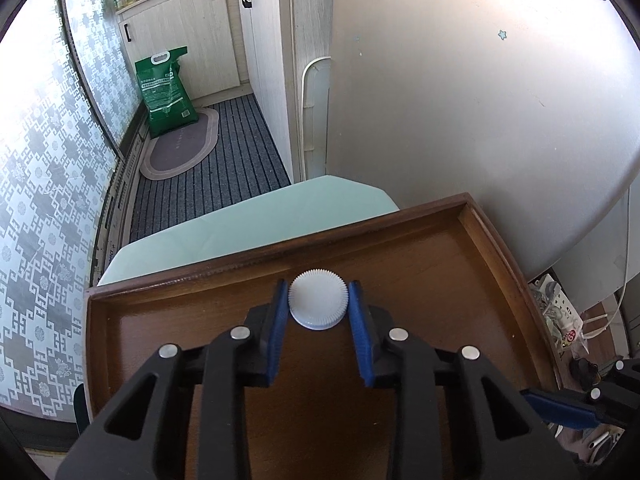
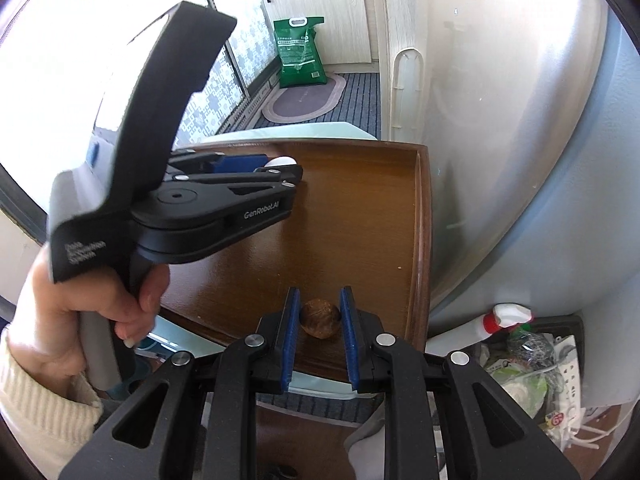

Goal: Collect trash
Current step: 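Carry the walnut and bottle cap over the green bin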

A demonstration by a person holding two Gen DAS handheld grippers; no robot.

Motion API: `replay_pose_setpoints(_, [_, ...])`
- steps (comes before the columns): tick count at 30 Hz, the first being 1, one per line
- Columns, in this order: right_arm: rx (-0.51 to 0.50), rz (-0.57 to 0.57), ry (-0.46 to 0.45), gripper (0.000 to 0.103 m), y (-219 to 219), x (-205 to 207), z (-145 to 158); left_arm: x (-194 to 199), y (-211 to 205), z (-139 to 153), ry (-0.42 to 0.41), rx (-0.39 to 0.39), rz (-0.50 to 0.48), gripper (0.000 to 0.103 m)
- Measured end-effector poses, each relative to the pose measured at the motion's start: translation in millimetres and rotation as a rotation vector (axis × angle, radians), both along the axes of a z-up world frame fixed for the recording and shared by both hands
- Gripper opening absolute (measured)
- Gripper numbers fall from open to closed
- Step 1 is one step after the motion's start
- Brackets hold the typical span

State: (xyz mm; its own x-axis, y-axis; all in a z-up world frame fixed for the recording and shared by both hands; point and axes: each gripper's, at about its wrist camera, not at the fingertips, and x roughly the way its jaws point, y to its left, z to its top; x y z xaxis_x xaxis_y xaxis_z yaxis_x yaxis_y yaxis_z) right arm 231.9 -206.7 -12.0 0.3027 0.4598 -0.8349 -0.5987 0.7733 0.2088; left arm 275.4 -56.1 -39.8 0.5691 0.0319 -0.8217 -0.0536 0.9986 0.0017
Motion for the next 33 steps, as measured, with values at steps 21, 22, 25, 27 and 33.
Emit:
replay_pose_setpoints(21, [0.024,0.02,0.011,0.02,25,0,5,-39,30,29,-0.07,-0.105,0.031,0.032])
replay_pose_setpoints(22, [0.024,0.024,0.011,0.02,28,-1,6,-41,32,30,-0.073,-0.111,0.033,0.032])
replay_pose_setpoints(25, [0.026,0.039,0.008,0.02,38,-3,7,-51,41,34,-0.091,-0.153,0.034,0.032])
replay_pose_setpoints(27, [0.026,0.049,0.006,0.02,46,-5,8,-56,46,36,-0.094,-0.151,0.033,0.032])
replay_pose_setpoints(33, [0.03,0.081,-0.001,0.02,66,-11,12,-75,62,43,-0.113,-0.119,0.05,0.032])
